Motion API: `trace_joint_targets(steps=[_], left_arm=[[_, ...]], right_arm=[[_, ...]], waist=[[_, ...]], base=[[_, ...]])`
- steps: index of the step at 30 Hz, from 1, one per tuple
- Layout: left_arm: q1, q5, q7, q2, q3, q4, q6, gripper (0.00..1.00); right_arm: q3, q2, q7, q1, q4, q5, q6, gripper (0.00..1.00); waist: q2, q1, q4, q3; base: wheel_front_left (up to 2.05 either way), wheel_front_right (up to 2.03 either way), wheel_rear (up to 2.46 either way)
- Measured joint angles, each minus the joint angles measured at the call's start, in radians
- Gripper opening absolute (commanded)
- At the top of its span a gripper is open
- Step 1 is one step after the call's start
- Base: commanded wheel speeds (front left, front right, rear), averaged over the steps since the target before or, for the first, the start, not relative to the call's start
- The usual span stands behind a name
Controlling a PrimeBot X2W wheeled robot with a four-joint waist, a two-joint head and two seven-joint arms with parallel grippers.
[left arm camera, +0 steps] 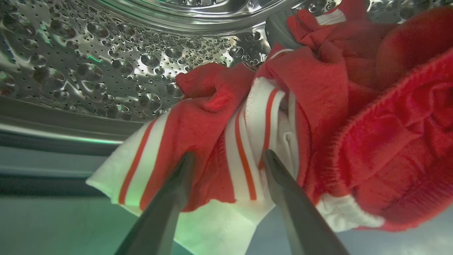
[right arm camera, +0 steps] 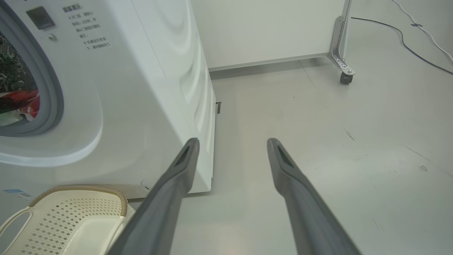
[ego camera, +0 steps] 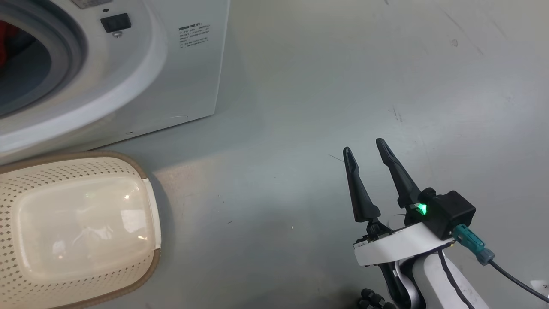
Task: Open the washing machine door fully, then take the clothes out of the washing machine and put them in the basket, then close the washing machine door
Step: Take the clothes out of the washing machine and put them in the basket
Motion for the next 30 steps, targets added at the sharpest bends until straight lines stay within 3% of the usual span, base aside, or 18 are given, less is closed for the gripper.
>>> trace_joint_targets(steps=[19,20,21,30], left_arm=[[-0.088,0.027,0.018,0.016,-0.023,0.084,-0.003,0.99],[-0.09,0.026,0.018,0.015,-0.023,0.087,-0.003,0.35],[-0.093,0.026,0.018,0.013,-0.023,0.089,-0.003,0.0],[-0.109,0.025,-0.008,-0.006,-0.023,0.129,-0.011,0.0]], right_arm=[[0.008,0.0,0.0,-0.04,-0.014,0.007,-0.017,1.0],[0.009,0.0,0.0,-0.042,-0.014,0.007,-0.017,1.0],[0.009,0.0,0.0,-0.045,-0.014,0.007,-0.017,1.0],[0.006,0.0,0.0,-0.057,-0.012,0.008,-0.025,1.0]], waist=[[0.0,0.0,-0.002,0.034],[0.0,0.0,-0.001,0.034],[0.0,0.0,0.0,0.034],[0.0,0.0,0.008,0.027]], base=[[0.0,0.0,0.0],[0.0,0.0,0.0],[0.0,0.0,0.0],[0.0,0.0,0.0]])
